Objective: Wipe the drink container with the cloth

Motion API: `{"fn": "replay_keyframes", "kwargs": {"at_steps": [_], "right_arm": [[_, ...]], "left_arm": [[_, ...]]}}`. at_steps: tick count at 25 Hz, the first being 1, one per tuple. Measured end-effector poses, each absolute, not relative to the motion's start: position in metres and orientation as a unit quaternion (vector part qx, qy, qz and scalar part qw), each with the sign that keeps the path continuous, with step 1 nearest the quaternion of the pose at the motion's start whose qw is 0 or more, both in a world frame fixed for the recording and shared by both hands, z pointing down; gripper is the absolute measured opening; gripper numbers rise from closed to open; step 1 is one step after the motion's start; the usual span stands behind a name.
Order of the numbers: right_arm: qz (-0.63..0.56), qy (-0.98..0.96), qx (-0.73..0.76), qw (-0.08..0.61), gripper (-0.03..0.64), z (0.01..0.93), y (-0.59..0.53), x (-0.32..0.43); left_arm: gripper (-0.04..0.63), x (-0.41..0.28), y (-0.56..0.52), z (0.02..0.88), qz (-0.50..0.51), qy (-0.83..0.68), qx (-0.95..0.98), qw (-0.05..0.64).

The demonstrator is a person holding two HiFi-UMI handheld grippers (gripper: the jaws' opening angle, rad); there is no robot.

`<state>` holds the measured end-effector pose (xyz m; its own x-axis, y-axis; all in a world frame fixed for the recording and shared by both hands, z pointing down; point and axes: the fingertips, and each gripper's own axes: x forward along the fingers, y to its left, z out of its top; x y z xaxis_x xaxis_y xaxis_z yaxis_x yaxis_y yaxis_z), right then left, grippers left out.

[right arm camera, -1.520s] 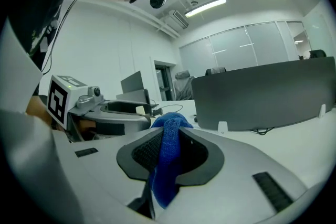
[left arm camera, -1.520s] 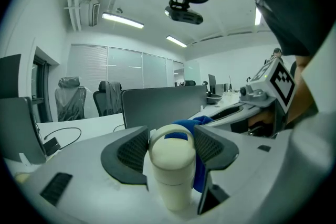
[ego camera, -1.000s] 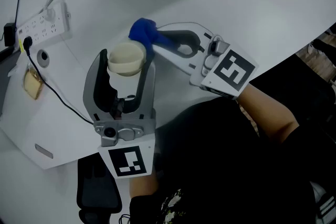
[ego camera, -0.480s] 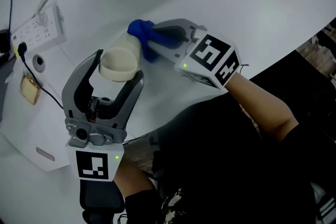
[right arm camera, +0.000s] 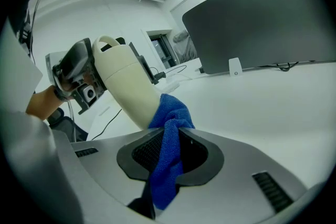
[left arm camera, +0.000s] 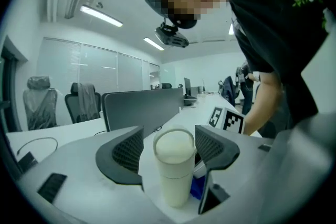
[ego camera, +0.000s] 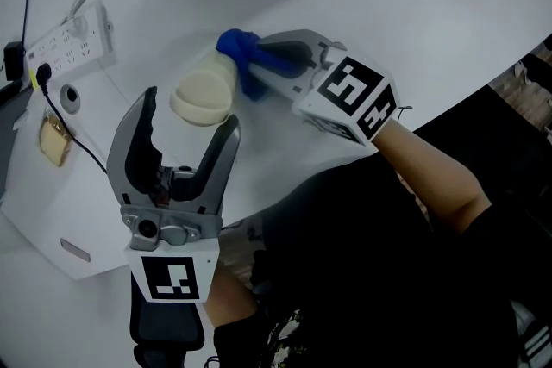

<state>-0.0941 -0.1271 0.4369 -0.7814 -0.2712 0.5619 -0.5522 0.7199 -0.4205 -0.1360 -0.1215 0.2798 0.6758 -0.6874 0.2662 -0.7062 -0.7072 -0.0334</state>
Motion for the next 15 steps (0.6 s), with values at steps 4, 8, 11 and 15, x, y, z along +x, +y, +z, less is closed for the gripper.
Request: {"fn": "replay_keyframes", "kwargs": {"at_steps": [4,8,11,15], "right_arm": [[0.291,-0.897,0.243,0.227,0.066,0.434,-0.128,-0.093],[0.285,-0.898,0.253,0.22,0.066,0.431,-0.129,-0.09],[0.285,-0.899,0.25,0.221,0.066,0.431,-0.129,-0.092],[0.276,-0.902,0.254,0.214,0.066,0.424,-0.13,-0.09]], "left_arm": [[0.296,-0.142,-0.117,0.273,0.085,-0.466,0.877,0.078],[0.31,-0.133,-0.122,0.28,0.101,-0.532,0.837,0.082],[0.31,-0.136,-0.131,0.278,0.112,-0.569,0.813,0.057],[0.307,-0.137,-0.135,0.284,0.124,-0.573,0.808,0.055]]}}
